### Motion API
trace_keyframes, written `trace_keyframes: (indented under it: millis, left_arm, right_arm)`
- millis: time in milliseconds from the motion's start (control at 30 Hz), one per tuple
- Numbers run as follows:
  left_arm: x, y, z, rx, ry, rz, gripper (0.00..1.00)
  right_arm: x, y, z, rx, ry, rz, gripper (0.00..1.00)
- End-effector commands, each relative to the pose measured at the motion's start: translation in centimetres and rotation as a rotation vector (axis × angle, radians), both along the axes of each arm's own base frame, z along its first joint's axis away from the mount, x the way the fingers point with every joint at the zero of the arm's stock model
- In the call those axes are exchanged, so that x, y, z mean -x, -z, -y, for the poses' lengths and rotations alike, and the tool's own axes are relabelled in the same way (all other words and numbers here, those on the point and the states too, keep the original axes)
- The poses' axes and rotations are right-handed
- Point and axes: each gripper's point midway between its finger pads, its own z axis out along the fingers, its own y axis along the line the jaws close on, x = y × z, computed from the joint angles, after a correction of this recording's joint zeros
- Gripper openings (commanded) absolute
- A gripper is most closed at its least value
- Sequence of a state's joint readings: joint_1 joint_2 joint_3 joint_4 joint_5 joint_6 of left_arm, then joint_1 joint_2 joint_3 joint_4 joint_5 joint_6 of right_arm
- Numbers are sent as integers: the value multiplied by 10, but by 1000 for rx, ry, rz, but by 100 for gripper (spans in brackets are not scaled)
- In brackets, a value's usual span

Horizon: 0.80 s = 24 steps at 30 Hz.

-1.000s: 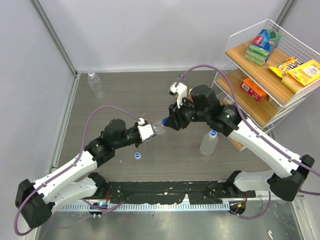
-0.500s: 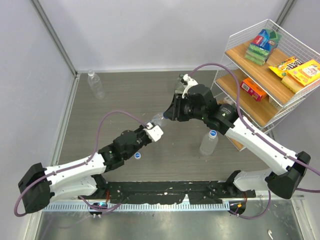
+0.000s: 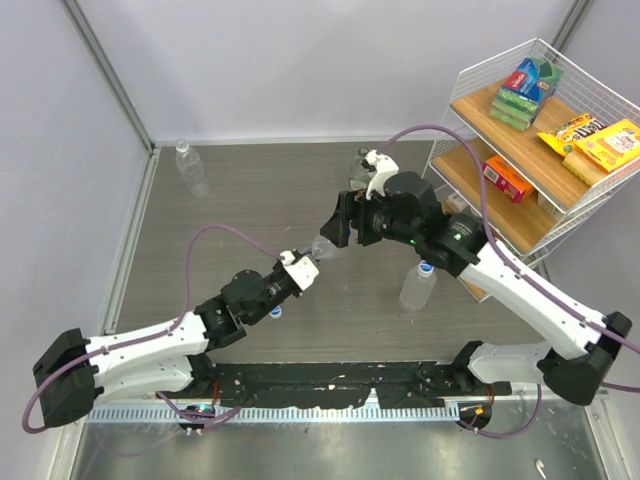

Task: Screw on the bottle caps
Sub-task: Screw the bottle cap onto the plastic bottle.

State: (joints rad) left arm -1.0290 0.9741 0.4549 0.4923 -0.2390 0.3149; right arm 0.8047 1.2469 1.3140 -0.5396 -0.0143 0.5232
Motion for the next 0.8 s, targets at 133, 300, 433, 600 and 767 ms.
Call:
trace_keyframes:
  millis: [133,300,433,600,767]
  left_arm:
    - [2,-31,-9,107,98,-45,0]
    - [41,-14,-12,5,507,-191,0]
    - [64,1,-23,-105,717,-272,0]
    - [54,6,-24,-142,780,-356,0]
    - [53,11,-20,-161,828,-390,0]
  right_arm:
    - [51,-79,43,50,-271,470,86]
    - [115,-46,43,164,-790,691,82]
    - [121,-26,52,273,-914,872,84]
    - [121,-24,45,319,-1038,952,85]
    - [107,-33,36,353,-1044,975,85]
